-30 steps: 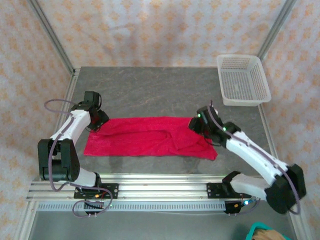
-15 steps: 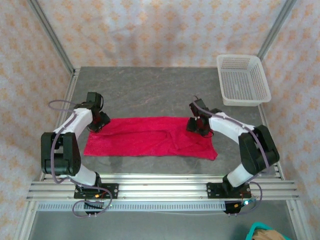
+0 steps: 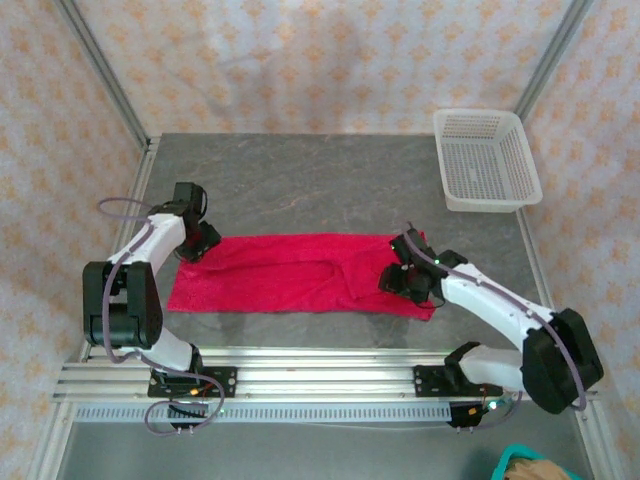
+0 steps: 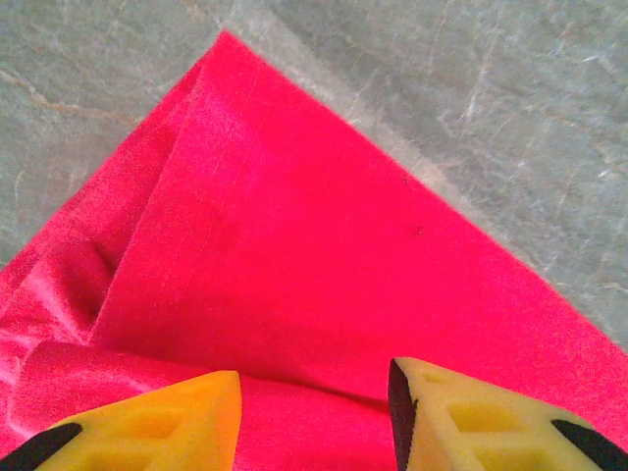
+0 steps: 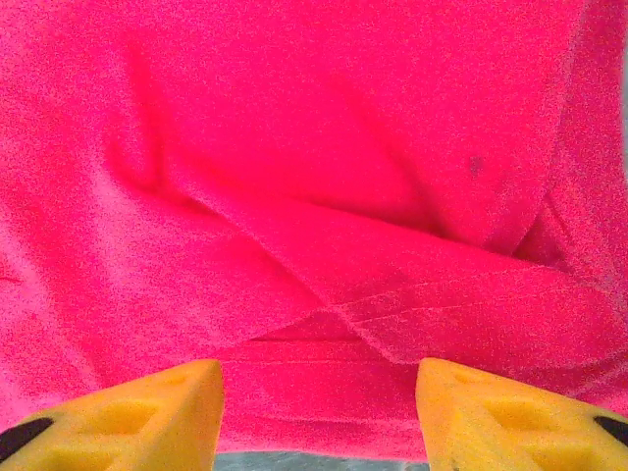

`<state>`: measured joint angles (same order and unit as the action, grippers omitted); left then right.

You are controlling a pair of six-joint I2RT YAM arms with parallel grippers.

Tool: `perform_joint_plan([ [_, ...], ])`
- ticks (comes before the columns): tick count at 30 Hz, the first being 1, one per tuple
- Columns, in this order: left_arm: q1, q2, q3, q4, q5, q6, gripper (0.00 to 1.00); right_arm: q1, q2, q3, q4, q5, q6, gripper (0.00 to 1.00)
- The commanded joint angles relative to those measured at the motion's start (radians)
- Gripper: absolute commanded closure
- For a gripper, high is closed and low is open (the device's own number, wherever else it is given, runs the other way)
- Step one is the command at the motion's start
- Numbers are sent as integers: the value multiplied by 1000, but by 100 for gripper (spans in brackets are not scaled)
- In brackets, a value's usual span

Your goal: Fold the inside-out t-shirt

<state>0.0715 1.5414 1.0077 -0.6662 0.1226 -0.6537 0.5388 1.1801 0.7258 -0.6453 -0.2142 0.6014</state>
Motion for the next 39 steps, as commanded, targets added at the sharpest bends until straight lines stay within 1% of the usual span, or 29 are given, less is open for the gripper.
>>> perform_joint_plan([
  [1,-10,-43,29,-30,-3,9,55,0,-21,88,-13,73,9,42],
  [3,-10,-46,20,-12,33,2,55,-14,27,107,36,84,9,41],
  [6,-20,-32,-3,34,105,-13,55,-54,143,125,131,75,12,42],
  [9,-24,6,-14,57,135,-5,55,-82,247,142,180,62,10,43],
  [11,-22,44,-13,56,135,4,55,-86,293,135,174,48,12,43],
  [13,-14,76,-21,68,131,3,56,-86,298,77,182,23,37,42],
  [16,9,112,-49,108,131,-11,56,-86,251,-63,239,21,98,40],
  [18,20,146,-54,124,126,-19,57,-88,229,-123,262,55,122,37],
  [20,21,188,-43,142,121,-28,57,-102,234,-129,276,94,130,33],
  [22,21,241,-19,161,114,-36,57,-120,262,-102,293,135,130,31],
  [25,20,338,75,148,104,-36,58,-157,346,-7,306,197,118,29],
  [28,21,433,201,112,97,-30,58,-197,460,135,279,198,84,28],
  [30,22,477,282,78,65,-20,58,-217,544,239,236,220,54,27],
  [33,29,522,371,31,29,4,58,-255,630,343,177,217,30,27],
  [36,64,525,386,15,0,24,58,-280,625,358,150,243,12,26],
  [39,105,497,355,36,9,25,58,-301,600,339,145,262,-13,25],
])
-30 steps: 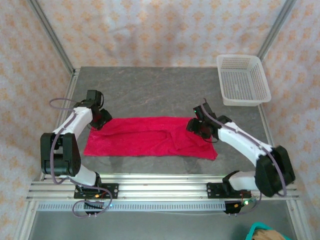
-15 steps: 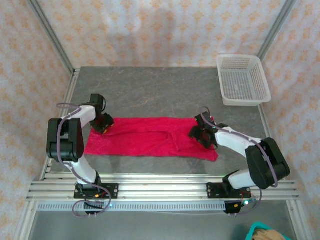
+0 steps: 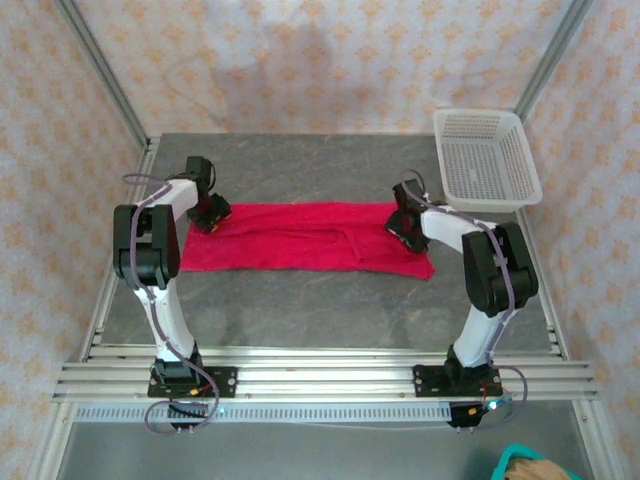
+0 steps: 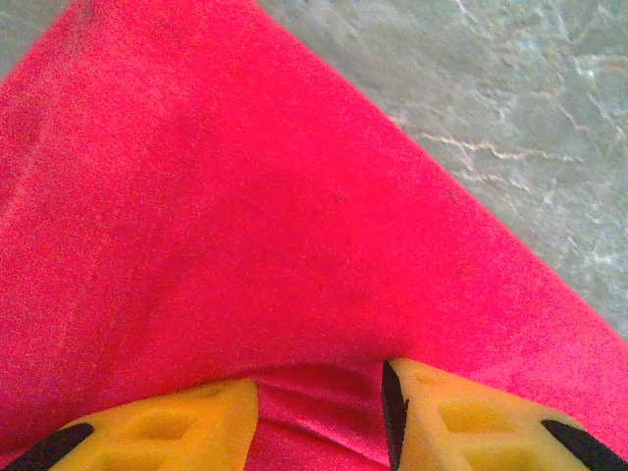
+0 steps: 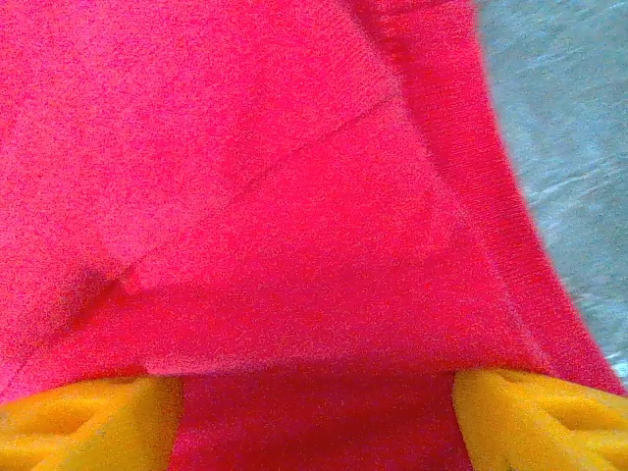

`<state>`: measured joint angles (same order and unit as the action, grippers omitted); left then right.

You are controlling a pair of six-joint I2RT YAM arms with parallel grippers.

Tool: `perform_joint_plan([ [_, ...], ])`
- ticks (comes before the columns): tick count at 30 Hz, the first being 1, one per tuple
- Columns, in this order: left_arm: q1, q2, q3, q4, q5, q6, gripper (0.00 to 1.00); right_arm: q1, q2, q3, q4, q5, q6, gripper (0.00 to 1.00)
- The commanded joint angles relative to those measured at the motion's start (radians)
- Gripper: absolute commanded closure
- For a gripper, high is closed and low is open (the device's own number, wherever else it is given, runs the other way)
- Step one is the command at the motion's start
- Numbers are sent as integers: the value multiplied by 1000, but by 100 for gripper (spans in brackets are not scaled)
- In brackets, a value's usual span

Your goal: Fold the inside-out t-shirt

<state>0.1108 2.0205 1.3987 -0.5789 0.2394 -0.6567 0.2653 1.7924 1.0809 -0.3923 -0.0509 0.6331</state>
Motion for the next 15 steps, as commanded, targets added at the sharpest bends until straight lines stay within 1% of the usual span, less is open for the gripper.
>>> perform_joint_plan([
  [1,70,10,-41,-48,-106,27,58,-31,-16,-17,-108,98,-51,25],
  [4,53,-15,-26,-52,-81,29,58,-31,-12,14,-129,74,-73,26],
  [7,22,-47,22,-107,-112,46,56,-19,-27,62,-161,38,-94,26],
  [11,-14,-104,67,-163,-132,71,52,24,-68,162,-249,-7,-148,25],
  [12,-26,-145,81,-182,-127,80,51,31,-79,184,-273,-23,-158,25],
  [14,-55,-163,106,-212,-108,98,48,34,-106,201,-299,-37,-170,21],
  [15,-72,-167,114,-221,-87,105,47,29,-120,197,-301,-21,-173,17],
])
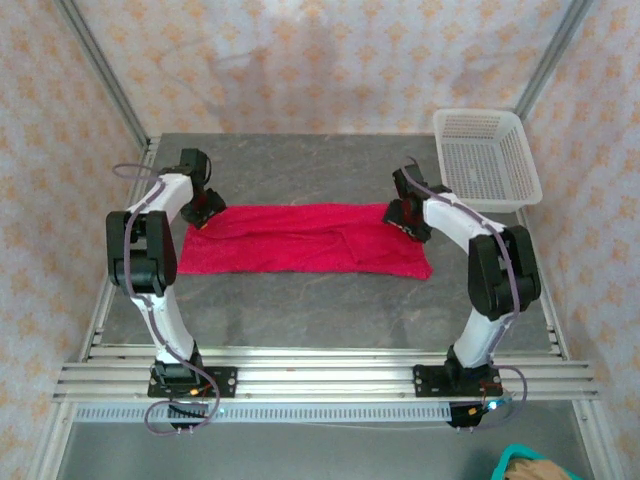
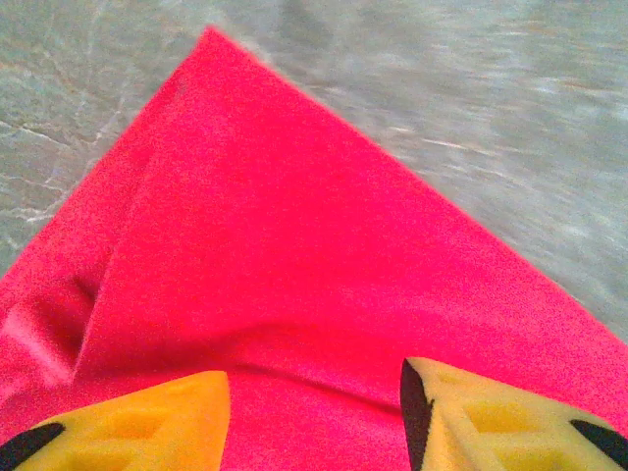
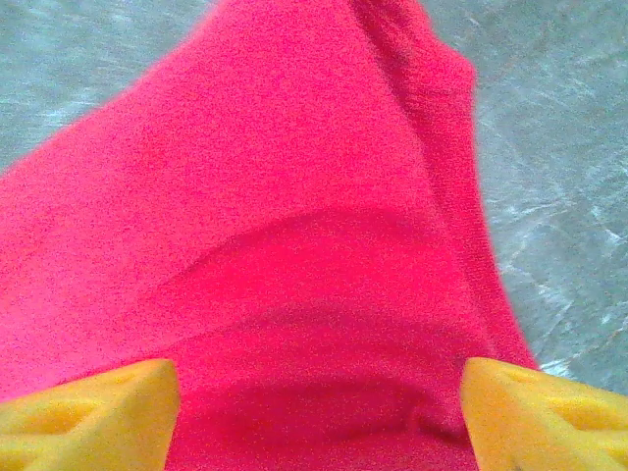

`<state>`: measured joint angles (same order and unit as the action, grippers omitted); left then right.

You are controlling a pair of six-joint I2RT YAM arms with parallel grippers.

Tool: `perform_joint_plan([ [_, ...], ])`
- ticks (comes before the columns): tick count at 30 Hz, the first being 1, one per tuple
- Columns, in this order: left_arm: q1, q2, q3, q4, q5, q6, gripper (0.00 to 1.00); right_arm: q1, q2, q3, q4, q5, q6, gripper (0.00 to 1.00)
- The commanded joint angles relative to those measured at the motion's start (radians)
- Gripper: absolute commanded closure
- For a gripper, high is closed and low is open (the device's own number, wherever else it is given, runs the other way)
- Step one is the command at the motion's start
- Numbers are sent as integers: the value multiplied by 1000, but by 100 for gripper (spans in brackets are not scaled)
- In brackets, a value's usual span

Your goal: Fold the inside-out t-shirt

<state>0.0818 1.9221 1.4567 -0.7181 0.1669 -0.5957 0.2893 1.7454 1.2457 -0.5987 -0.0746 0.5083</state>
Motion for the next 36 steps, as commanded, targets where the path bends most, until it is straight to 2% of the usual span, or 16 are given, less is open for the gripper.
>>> perform_joint_plan([
  [1,-55,-69,57,-84,15,50,47,1,-86,22,-93,33,-51,14],
  [2,-64,-69,50,-78,53,51,47,-16,-98,5,-84,60,-50,12],
  [5,-65,-60,-13,-25,144,42,47,-77,-101,-35,-27,31,-58,11],
  [10,-37,-52,-95,3,156,31,47,-95,-4,-28,24,-62,-132,8],
  [14,-16,-101,-151,26,162,26,47,-94,63,-40,44,-65,-158,7],
  [20,-11,-132,-157,-1,154,40,47,-93,117,-83,105,-99,-162,12],
  [25,-4,-172,-175,-3,155,40,47,-85,154,-94,141,-114,-168,24],
  [29,-1,-189,-177,-9,157,40,47,-83,160,-81,125,-122,-173,49],
  [31,-1,-196,-180,-7,160,37,47,-77,159,-79,129,-155,-172,58],
  [36,-1,-202,-183,-9,170,37,47,-59,174,-69,119,-159,-163,70],
])
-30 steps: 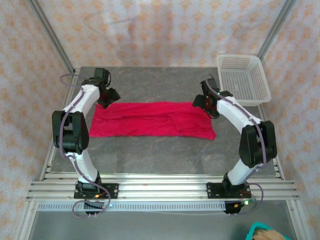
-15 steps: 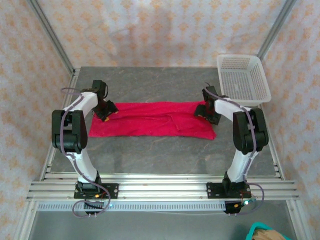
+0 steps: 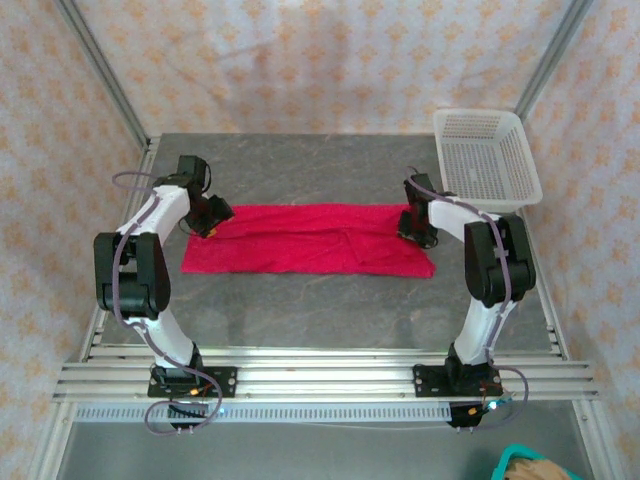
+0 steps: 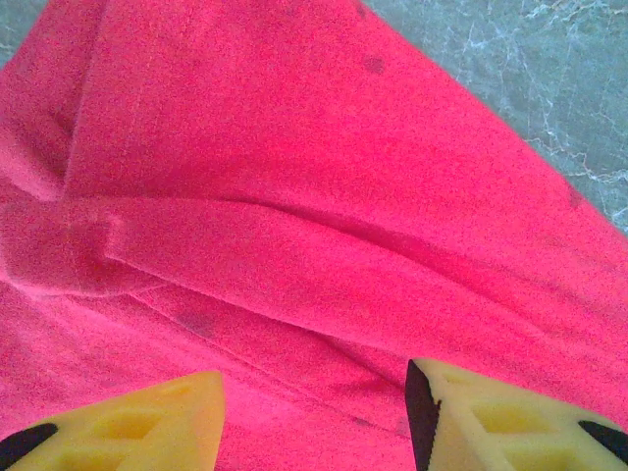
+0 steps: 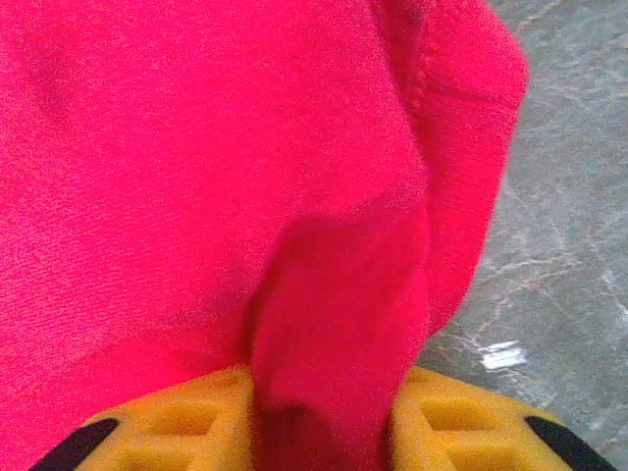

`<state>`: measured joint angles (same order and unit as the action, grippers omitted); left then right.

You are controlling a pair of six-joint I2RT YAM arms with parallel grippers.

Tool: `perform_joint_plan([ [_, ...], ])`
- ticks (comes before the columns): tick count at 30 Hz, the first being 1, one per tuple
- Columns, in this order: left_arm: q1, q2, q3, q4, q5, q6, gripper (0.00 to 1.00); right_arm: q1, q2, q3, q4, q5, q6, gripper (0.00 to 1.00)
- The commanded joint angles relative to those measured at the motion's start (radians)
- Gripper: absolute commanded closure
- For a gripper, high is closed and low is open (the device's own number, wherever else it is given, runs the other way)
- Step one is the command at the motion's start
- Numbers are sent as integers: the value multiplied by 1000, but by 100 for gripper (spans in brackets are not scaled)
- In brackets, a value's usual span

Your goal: Fold the inside-out t-shirt

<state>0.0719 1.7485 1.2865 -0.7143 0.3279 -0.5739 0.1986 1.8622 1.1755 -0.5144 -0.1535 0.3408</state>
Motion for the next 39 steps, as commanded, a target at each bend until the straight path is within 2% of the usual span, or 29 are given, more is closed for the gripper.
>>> perform_joint_plan([
  [1,9,-30,-15,-15,10,17,47,32,57,0,30,-76,8,75],
  [7,2,-78,-90,21,39,-4,47,29,-31,-25,-24,-25,-6,100],
  [12,-36,-109,-159,88,69,-47,48,16,-204,-41,-111,38,-33,100],
  [17,-36,-88,-112,76,82,-42,48,1,-362,-5,-218,70,-68,100],
  [25,28,-101,-82,72,126,-37,48,7,-464,116,-345,3,-75,100],
  [28,56,-114,-89,67,132,-34,48,50,-490,152,-340,-42,-37,100],
  [32,129,-138,-135,97,178,-72,49,159,-479,218,-297,-76,26,100],
  [35,183,-166,-186,145,219,-111,49,254,-436,287,-271,-68,54,100],
  [39,211,-182,-192,139,228,-113,49,362,-347,387,-238,-61,75,100],
])
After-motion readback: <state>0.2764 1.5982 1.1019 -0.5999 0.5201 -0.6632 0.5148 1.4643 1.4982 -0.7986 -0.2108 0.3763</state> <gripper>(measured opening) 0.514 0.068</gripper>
